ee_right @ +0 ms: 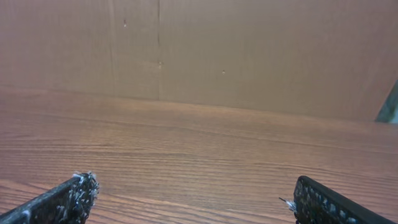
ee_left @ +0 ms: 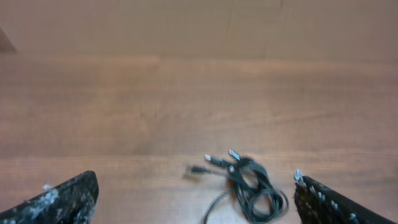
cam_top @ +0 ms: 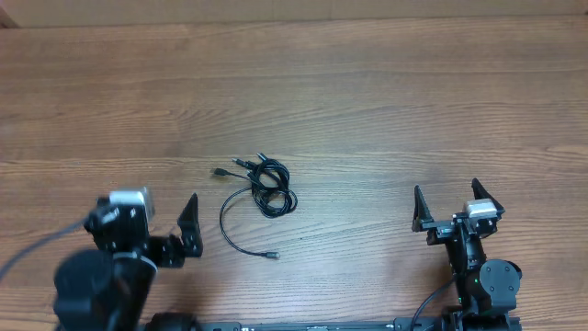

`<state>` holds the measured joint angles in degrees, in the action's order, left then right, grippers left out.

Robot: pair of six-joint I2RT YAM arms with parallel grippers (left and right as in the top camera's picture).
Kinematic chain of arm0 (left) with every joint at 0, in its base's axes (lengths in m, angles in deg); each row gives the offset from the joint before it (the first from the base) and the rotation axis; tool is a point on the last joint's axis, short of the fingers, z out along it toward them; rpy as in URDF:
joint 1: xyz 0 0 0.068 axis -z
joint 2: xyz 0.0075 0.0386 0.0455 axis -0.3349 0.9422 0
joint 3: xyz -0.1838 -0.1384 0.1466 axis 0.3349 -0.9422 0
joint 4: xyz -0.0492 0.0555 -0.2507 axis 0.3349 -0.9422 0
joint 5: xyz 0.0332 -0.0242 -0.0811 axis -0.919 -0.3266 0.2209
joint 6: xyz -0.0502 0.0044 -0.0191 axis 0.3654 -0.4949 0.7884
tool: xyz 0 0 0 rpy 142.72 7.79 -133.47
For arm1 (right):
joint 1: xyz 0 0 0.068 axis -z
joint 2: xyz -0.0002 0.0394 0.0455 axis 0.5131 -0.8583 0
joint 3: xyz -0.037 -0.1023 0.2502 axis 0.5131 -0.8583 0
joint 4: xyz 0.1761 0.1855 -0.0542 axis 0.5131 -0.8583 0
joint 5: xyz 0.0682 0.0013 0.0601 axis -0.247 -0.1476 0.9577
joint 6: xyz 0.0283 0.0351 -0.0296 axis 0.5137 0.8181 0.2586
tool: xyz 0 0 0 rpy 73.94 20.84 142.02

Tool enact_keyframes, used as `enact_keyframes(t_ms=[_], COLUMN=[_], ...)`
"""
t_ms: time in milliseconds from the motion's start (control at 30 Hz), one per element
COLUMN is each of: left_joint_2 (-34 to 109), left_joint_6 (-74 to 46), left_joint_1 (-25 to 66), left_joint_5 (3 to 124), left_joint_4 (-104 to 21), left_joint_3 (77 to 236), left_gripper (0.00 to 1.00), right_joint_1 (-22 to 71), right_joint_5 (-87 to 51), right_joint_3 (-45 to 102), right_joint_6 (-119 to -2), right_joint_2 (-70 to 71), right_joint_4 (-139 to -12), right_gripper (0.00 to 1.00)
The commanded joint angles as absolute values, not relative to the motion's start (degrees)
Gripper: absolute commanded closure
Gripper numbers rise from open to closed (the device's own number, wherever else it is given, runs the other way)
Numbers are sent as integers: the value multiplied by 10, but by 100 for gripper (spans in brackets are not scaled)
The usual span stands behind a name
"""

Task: Untangle cables
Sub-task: 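Move the left gripper over the black cable bundle and lower onto it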

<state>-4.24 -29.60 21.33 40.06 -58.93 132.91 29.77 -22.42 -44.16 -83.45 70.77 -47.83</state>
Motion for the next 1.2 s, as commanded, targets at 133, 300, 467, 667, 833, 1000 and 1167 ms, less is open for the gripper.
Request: enact_keyframes(t_ms=[133,300,467,667,833,1000,1167], left_joint_2=[164,274,369,463,513,552,573], left_joint_6=[-287,-286,-279,-200,-107,-6,24], left_joint_1=[211,217,273,373,406,408,415], left_joint_5=[431,448,449,377,371,397,399], left_joint_4=[-708,-767,-793,-789,-769,-775,-780], left_joint_3=[1498,1543,1545,1544,1544,1544,1543], left_gripper=[0,0,0,0,0,0,0], right_joint_1=[301,301,301,301,301,301,301], right_joint_5=[-229,-229,-229,-229,-229,-229,-229], right_joint_3=[-447,-447,-447,-447,-447,-447,-447], right_joint_6=[-837,-837,-837,-837,-837,-837,-837], right_joint_2=[712,712,712,712,712,712,712], right_joint_4=[-475,-475,-475,-475,-475,-475,-475], right_gripper=[0,0,0,0,0,0,0])
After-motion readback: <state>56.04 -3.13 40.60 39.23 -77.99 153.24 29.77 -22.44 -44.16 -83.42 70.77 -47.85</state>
